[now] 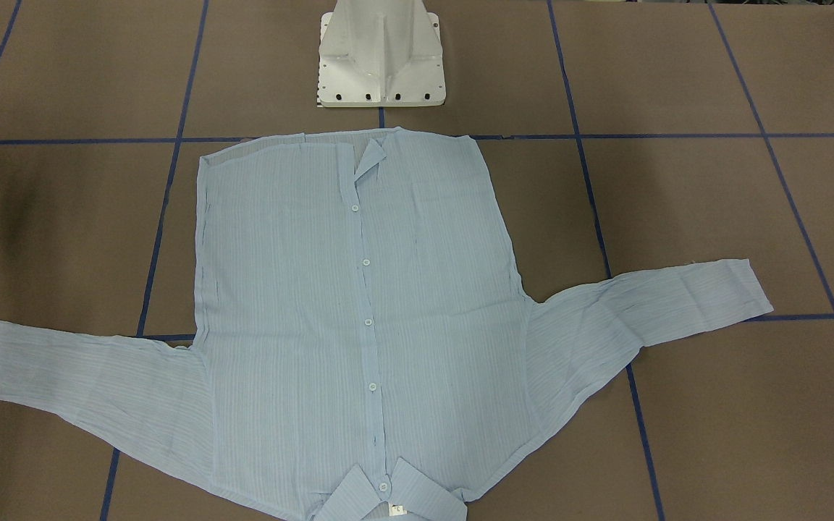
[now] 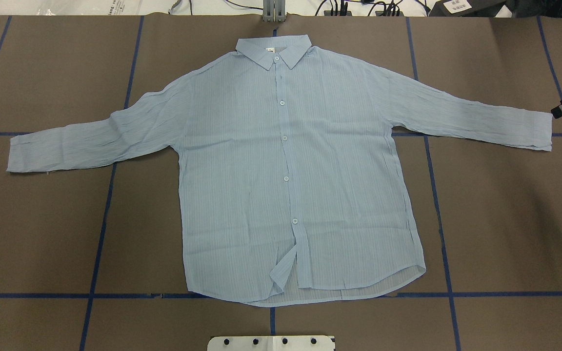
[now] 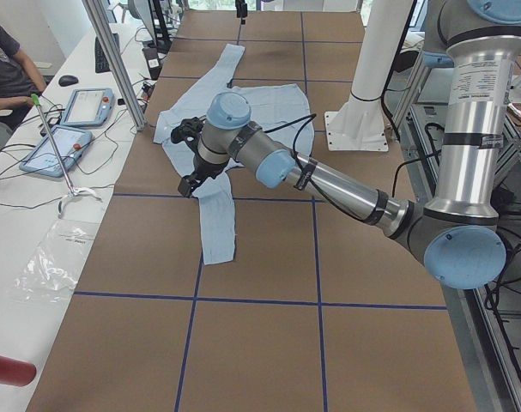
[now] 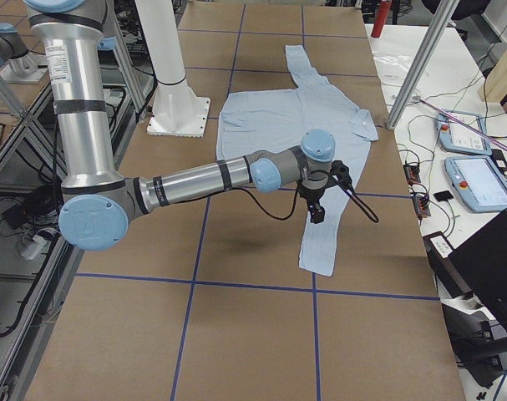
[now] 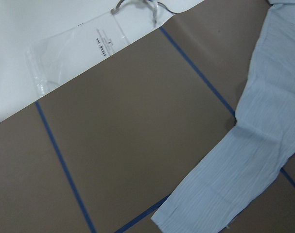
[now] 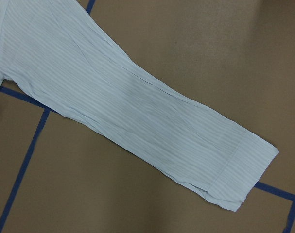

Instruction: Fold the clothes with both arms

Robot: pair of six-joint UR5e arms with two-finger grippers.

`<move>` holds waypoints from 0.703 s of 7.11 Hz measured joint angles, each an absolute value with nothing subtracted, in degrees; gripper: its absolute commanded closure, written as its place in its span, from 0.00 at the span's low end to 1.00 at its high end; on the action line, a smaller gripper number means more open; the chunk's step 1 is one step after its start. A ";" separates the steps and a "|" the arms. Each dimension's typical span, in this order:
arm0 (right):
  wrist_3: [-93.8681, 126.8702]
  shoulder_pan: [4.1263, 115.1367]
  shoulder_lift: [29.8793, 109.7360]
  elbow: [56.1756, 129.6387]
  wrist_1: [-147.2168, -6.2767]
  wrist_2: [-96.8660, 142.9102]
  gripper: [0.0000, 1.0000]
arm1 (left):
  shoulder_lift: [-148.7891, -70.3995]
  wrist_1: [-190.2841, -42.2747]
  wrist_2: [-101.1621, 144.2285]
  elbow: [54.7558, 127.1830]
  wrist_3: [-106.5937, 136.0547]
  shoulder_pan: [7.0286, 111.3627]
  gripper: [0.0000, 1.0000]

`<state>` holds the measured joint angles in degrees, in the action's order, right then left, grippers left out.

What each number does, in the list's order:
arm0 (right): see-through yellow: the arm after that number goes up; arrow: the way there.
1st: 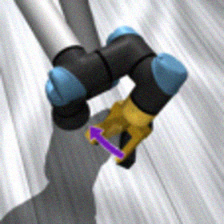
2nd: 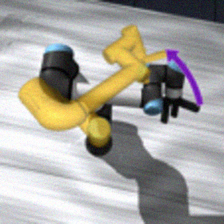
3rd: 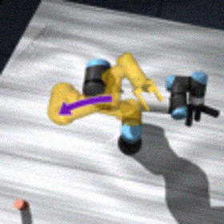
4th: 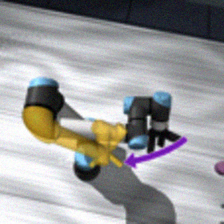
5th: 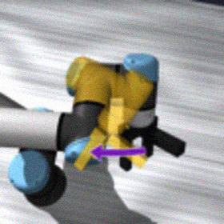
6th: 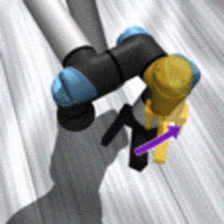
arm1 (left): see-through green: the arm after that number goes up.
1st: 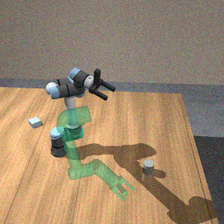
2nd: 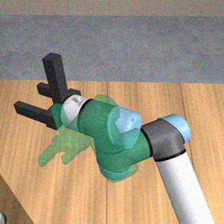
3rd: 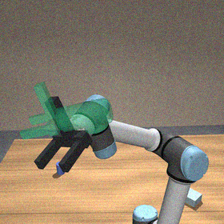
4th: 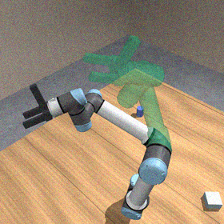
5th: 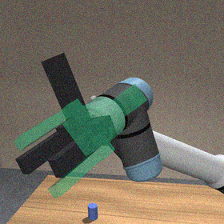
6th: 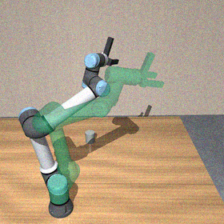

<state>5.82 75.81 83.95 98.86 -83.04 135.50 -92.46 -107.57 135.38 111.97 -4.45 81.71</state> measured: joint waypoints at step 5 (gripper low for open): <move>5.73 73.03 81.72 86.15 -71.05 134.93 0.00 | -99.33 -109.58 134.90 107.39 18.15 72.61 0.00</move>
<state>5.73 73.03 81.72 86.15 -71.05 134.93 -99.33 -109.58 134.90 107.39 18.15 72.61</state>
